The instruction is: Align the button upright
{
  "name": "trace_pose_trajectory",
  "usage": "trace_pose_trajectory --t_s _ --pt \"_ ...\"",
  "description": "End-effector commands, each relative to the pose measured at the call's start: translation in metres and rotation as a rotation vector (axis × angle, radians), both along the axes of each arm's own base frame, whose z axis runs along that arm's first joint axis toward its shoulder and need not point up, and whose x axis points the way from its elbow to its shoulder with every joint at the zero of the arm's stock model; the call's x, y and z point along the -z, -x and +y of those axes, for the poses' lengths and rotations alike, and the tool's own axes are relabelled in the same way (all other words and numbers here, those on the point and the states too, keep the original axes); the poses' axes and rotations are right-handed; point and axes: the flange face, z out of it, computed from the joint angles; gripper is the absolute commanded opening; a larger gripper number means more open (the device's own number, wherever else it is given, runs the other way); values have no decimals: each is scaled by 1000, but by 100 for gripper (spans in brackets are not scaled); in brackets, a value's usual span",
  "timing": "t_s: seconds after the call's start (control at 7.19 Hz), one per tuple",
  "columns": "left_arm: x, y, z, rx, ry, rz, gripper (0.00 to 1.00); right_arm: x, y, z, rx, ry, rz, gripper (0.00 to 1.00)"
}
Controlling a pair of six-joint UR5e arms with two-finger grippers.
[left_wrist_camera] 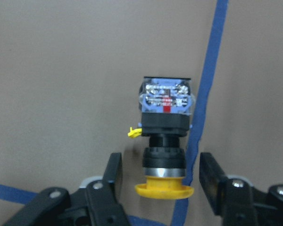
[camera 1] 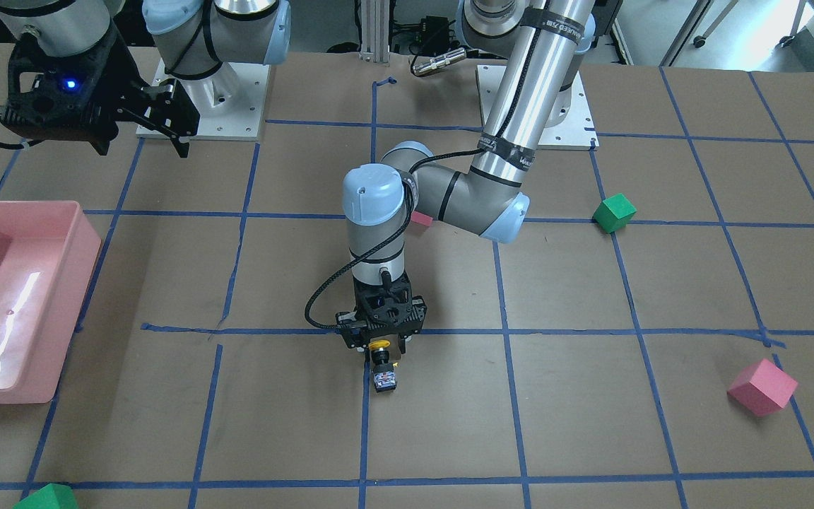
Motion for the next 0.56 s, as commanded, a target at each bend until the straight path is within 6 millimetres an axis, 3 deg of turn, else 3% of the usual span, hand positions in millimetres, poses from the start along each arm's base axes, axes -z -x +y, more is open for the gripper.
trace_pose_trajectory --t_s 0.0,0.42 --pt "-1 0 -1 -2 5 1 65 1 0 0 3 -3 3 100" --pt "2 1 0 1 -4 6 64 0 1 -1 9 7 5 100"
